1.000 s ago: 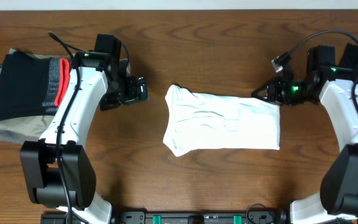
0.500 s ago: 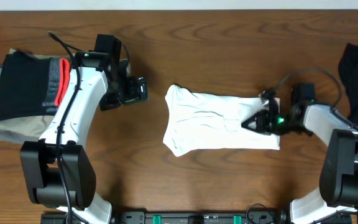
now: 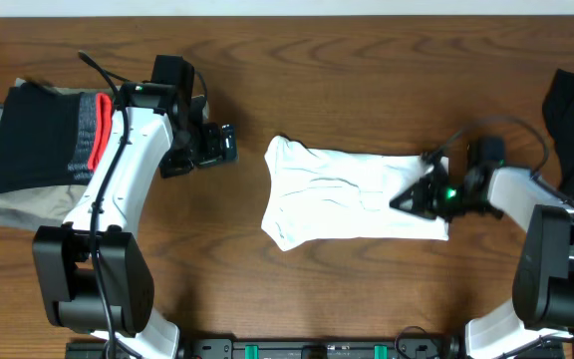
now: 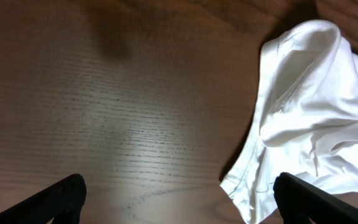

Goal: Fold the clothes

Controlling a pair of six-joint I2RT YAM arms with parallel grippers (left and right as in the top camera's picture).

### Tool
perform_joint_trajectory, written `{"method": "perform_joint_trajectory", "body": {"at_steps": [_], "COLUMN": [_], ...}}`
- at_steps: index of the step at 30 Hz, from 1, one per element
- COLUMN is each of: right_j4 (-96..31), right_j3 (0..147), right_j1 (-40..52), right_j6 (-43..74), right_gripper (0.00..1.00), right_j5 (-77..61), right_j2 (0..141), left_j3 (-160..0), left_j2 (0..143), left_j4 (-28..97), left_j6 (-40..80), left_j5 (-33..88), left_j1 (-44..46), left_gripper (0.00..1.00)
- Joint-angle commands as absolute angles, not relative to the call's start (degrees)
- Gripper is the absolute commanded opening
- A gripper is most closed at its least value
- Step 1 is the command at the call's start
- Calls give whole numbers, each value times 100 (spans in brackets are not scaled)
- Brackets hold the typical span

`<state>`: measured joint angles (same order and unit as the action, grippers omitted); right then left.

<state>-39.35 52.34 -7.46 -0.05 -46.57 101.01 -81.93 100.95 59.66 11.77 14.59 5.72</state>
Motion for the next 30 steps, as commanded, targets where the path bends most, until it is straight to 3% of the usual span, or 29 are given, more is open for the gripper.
{"method": "perform_joint_trajectory", "body": {"at_steps": [1, 11, 21, 30], "right_j4": [-4125, -3909, -3531, -4200], "right_j3": [5983, 6156, 5861, 6469], "right_j1": [-792, -781, -812, -1330], "right_j6": [-91, -97, -390, -213], "right_gripper": [9, 8, 4, 5], "right_j5": [-4462, -4075, -4735, -4239], "right_j2": [9832, 10401, 11782, 10956], "left_j3": [-8132, -8132, -8132, -8132], "left_j2": [10031, 10031, 10031, 10031], "left_j4": [5994, 5992, 5994, 5994], "left_j6": [1142, 1142, 1142, 1142], "left_j5": [1389, 1389, 1389, 1389], "left_j1": [554, 554, 554, 554], "left_gripper": [98, 98, 98, 98]}}
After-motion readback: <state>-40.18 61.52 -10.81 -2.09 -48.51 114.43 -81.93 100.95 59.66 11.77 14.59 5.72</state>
